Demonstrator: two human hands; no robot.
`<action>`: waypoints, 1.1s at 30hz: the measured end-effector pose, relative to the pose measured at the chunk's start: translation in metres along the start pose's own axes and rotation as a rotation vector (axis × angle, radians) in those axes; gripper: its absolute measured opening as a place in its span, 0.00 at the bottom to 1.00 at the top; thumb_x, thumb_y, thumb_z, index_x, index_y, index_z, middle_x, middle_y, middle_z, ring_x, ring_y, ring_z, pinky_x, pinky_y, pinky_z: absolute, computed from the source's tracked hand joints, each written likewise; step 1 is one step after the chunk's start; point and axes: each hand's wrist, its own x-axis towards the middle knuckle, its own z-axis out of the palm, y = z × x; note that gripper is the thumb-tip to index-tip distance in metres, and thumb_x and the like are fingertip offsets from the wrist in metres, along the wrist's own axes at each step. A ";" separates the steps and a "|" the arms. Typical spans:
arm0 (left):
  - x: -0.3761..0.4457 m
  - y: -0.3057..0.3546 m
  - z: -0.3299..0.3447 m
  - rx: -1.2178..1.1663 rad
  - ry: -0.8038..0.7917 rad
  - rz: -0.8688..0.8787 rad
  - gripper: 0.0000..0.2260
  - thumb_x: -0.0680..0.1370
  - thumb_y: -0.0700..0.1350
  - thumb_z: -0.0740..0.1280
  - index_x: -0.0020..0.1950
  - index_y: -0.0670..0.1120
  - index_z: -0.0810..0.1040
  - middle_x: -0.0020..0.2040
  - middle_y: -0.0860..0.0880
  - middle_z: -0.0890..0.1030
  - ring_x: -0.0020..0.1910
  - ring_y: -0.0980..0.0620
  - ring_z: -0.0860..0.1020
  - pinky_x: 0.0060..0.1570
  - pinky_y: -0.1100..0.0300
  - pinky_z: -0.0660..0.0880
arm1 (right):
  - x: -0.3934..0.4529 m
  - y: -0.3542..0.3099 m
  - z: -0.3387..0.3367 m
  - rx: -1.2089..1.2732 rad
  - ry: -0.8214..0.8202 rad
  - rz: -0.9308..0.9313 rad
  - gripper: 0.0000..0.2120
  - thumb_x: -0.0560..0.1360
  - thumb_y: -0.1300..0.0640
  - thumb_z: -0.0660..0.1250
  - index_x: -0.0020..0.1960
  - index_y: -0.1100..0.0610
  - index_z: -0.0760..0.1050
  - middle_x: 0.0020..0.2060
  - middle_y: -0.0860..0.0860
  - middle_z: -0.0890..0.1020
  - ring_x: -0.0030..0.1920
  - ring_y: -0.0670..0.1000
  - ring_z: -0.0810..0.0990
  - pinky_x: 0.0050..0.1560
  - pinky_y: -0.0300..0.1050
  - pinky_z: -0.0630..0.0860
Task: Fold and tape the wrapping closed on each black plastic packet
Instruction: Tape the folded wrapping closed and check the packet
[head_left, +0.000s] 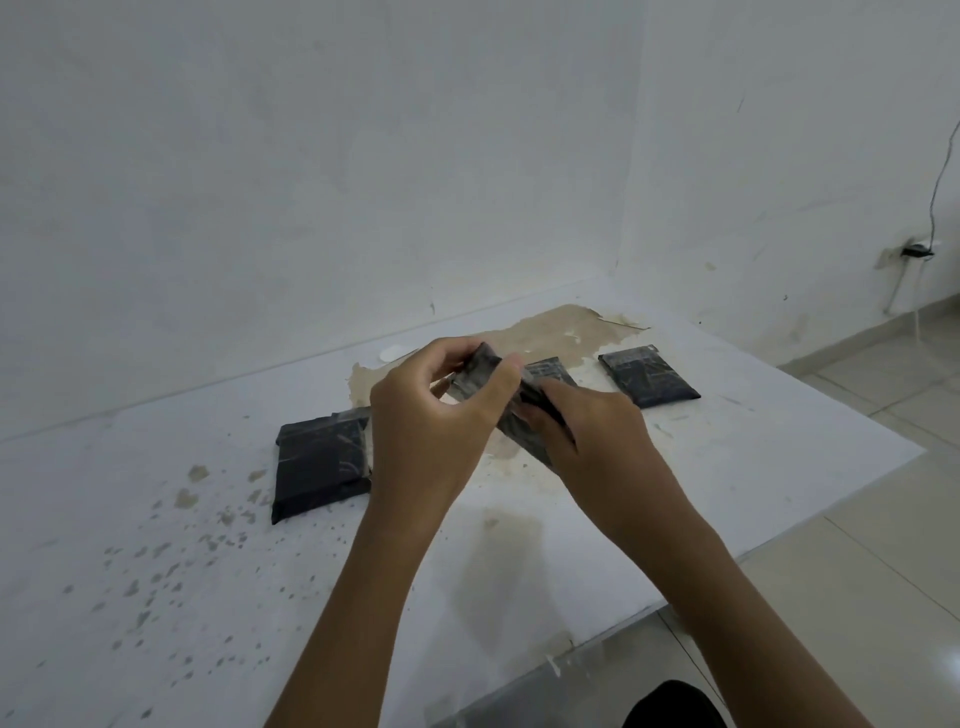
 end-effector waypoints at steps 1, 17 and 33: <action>0.000 0.000 0.001 -0.008 0.015 -0.003 0.15 0.71 0.62 0.72 0.52 0.55 0.84 0.45 0.63 0.84 0.48 0.64 0.83 0.49 0.72 0.77 | 0.000 -0.002 0.001 -0.027 0.036 -0.017 0.11 0.79 0.57 0.65 0.53 0.63 0.82 0.33 0.55 0.83 0.28 0.53 0.76 0.29 0.36 0.63; 0.003 0.017 -0.001 -0.255 0.011 -0.354 0.06 0.78 0.43 0.71 0.47 0.54 0.86 0.41 0.58 0.86 0.38 0.63 0.81 0.40 0.70 0.78 | -0.009 -0.013 -0.005 -0.410 0.338 -0.219 0.18 0.76 0.55 0.74 0.65 0.56 0.78 0.38 0.51 0.86 0.36 0.53 0.83 0.47 0.55 0.76; 0.008 0.021 -0.023 -0.191 -0.135 -0.361 0.10 0.80 0.44 0.67 0.48 0.51 0.89 0.44 0.54 0.87 0.30 0.62 0.74 0.35 0.71 0.72 | -0.002 -0.006 -0.010 -0.450 0.381 -0.378 0.08 0.77 0.57 0.74 0.55 0.55 0.83 0.35 0.49 0.85 0.34 0.51 0.80 0.45 0.55 0.72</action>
